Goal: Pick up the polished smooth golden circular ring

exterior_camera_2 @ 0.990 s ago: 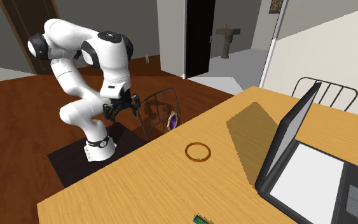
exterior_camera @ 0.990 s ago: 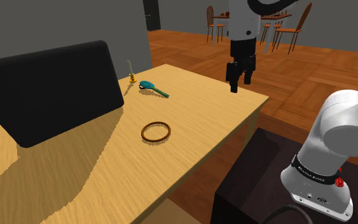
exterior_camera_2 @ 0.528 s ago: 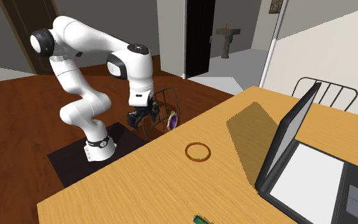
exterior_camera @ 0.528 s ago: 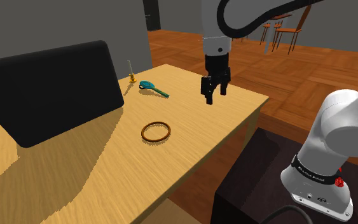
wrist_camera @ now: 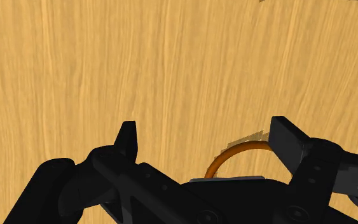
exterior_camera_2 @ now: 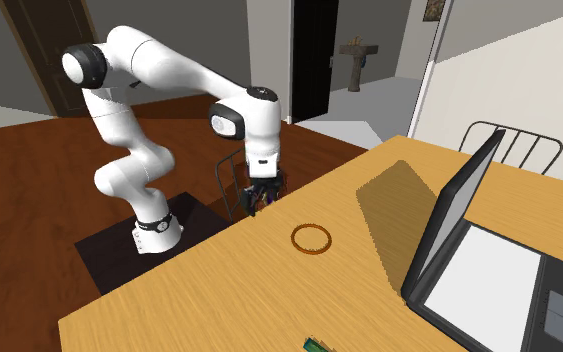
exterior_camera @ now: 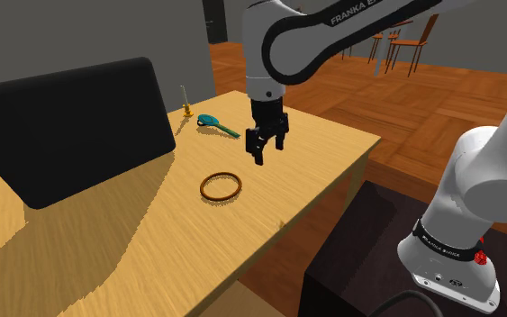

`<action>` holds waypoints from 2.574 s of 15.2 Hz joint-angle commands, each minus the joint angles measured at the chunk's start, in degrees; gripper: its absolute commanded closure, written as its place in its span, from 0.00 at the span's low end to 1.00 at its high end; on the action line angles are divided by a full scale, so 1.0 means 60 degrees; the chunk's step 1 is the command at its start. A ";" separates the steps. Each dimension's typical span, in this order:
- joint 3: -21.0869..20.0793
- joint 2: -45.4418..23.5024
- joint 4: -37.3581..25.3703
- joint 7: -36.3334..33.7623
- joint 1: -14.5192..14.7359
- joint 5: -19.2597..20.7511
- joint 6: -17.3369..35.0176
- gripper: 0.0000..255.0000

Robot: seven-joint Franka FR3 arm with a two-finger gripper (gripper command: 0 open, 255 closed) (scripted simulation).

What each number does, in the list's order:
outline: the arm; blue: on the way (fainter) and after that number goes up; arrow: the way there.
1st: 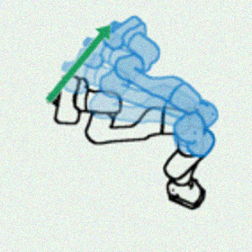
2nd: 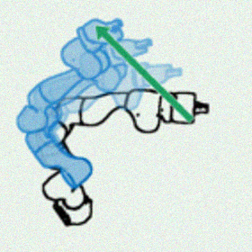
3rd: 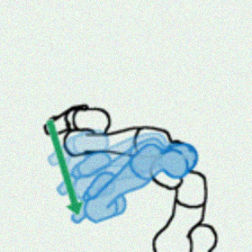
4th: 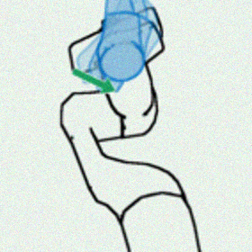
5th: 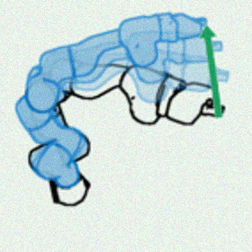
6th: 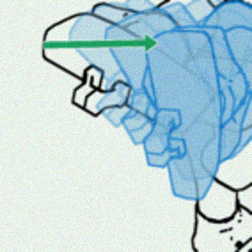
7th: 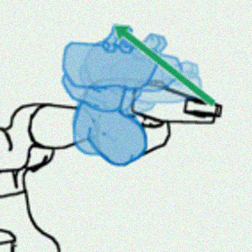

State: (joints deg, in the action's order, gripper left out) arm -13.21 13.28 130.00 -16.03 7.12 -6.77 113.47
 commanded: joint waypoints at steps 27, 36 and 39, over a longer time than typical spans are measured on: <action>-0.0793 -0.5549 -0.3693 -0.1710 0.1137 0.2144 0.2396 1.00; -0.0807 -0.5428 -0.3802 -0.1668 0.1122 0.2087 0.2172 1.00; -0.0839 -0.5242 -0.3950 -0.1623 0.1098 0.2009 0.1847 1.00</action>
State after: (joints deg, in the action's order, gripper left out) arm -18.13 -18.58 106.59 -25.80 13.70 5.48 125.27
